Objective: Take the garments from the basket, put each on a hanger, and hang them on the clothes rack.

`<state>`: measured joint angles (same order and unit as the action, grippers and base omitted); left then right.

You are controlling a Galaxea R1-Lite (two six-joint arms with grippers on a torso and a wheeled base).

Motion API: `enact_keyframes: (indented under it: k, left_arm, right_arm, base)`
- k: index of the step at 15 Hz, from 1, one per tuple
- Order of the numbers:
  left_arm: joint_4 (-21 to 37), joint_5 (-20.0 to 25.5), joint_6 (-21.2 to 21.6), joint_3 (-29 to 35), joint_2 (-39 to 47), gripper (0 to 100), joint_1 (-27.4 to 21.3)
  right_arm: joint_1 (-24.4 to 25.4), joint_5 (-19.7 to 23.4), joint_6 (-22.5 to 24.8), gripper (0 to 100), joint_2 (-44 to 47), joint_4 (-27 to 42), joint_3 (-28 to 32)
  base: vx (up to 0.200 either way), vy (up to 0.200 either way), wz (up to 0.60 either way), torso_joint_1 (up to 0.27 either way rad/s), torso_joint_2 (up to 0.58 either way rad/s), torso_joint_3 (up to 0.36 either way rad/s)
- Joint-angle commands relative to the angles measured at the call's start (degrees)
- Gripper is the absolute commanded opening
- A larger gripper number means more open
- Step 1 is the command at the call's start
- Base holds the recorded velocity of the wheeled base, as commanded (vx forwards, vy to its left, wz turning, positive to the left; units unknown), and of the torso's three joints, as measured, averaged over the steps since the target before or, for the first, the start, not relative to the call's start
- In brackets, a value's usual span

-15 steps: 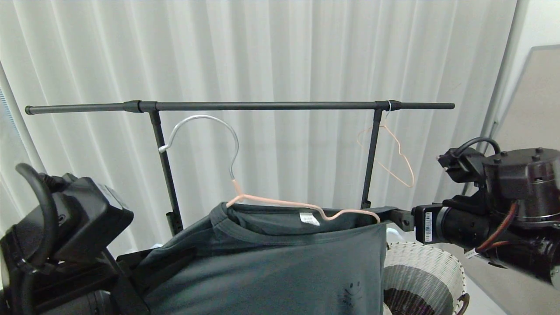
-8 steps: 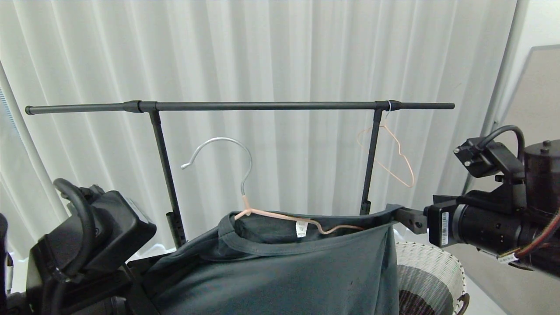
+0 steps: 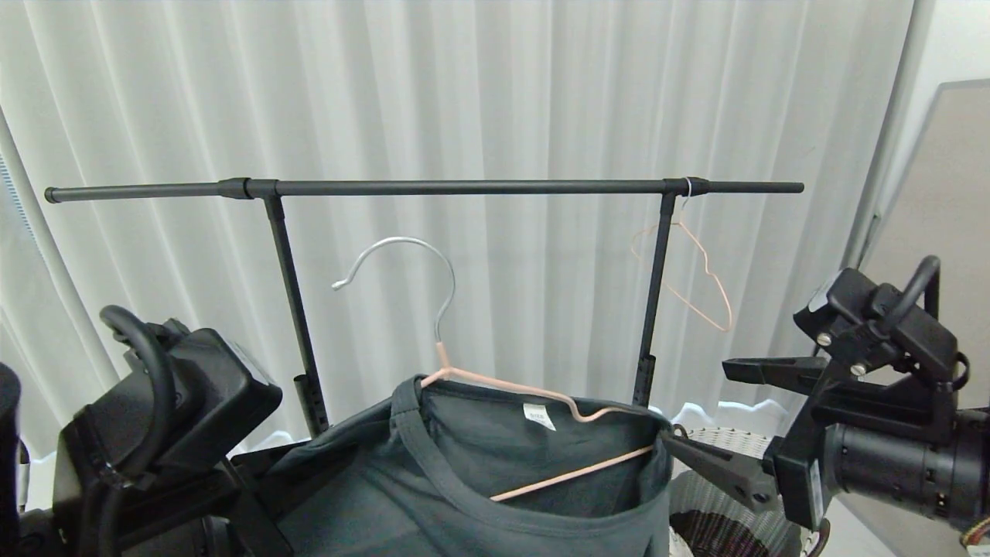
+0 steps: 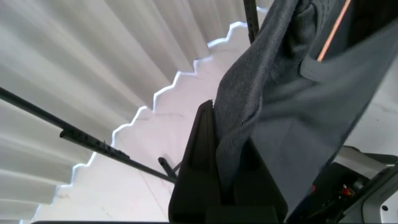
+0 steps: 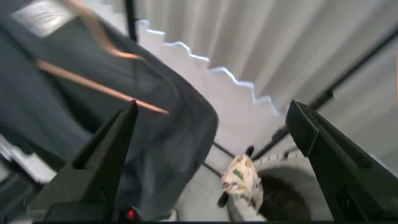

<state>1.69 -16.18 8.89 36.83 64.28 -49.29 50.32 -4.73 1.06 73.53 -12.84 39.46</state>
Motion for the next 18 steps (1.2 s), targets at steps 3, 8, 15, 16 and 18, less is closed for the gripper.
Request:
enact_keyframes:
  k: [3,8,15,16,18]
  left_arm:
    - [-0.11,-0.17,-0.19,-0.18,1.90,0,-0.02]
    - [-0.11,0.01,1.66,-1.32,0.93,0,-4.24]
    - [-7.67,0.01,7.90,-4.48,0.49,0,-4.24]
    - [-7.67,0.01,7.90,-4.40,0.41,0,-4.24]
    - [-7.67,0.18,7.90,-4.40,0.05,0,-4.41]
  right_arm:
    - [0.21,5.52,3.77,100,-3.31,2.64,-0.53]
    - [0.21,10.62,10.01,100,1.70,5.54,4.22]
    - [4.78,15.89,13.53,100,17.96,13.28,19.07]
    - [4.78,15.80,13.53,100,18.58,15.03,20.30]
    - [4.78,15.89,13.53,100,18.84,19.08,22.06]
  base:
    - [0.000,0.000,0.00,0.000,0.00,0.000]
    - [0.000,0.000,0.00,0.000,0.00,0.000]
    - [0.000,0.000,0.00,0.000,0.00,0.000]
    - [0.000,0.000,0.00,0.000,0.00,0.000]
    - [0.000,0.000,0.00,0.000,0.00,0.000]
